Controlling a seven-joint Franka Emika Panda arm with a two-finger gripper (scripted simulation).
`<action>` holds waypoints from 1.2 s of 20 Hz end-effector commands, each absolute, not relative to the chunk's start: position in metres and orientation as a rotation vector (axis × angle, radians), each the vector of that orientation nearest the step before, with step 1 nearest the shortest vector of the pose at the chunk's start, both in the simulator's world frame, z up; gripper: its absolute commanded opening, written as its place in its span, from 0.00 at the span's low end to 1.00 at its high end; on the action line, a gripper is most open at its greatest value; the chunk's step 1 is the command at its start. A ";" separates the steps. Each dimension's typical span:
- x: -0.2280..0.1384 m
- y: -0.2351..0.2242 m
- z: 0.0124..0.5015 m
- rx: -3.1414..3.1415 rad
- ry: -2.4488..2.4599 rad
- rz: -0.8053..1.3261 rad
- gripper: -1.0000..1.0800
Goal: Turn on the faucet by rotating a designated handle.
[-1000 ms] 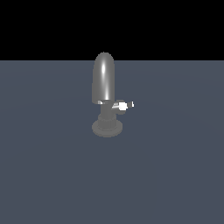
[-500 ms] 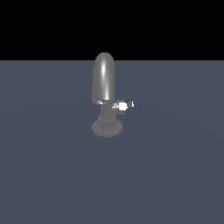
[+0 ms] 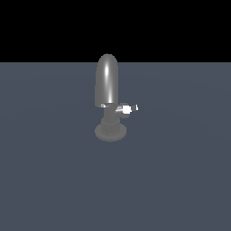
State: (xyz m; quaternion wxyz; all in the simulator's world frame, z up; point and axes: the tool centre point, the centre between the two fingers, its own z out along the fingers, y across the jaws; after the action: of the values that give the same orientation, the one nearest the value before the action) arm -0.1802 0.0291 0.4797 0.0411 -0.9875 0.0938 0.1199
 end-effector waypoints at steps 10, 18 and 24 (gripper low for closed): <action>-0.122 0.028 0.463 -2.860 0.536 0.649 0.00; -0.082 0.021 0.443 -2.712 0.704 0.841 0.00; -0.054 0.014 0.423 -2.581 0.827 0.981 0.00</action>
State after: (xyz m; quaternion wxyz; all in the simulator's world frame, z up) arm -0.0613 0.0158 0.4286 0.1240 -0.8972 0.2730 0.3243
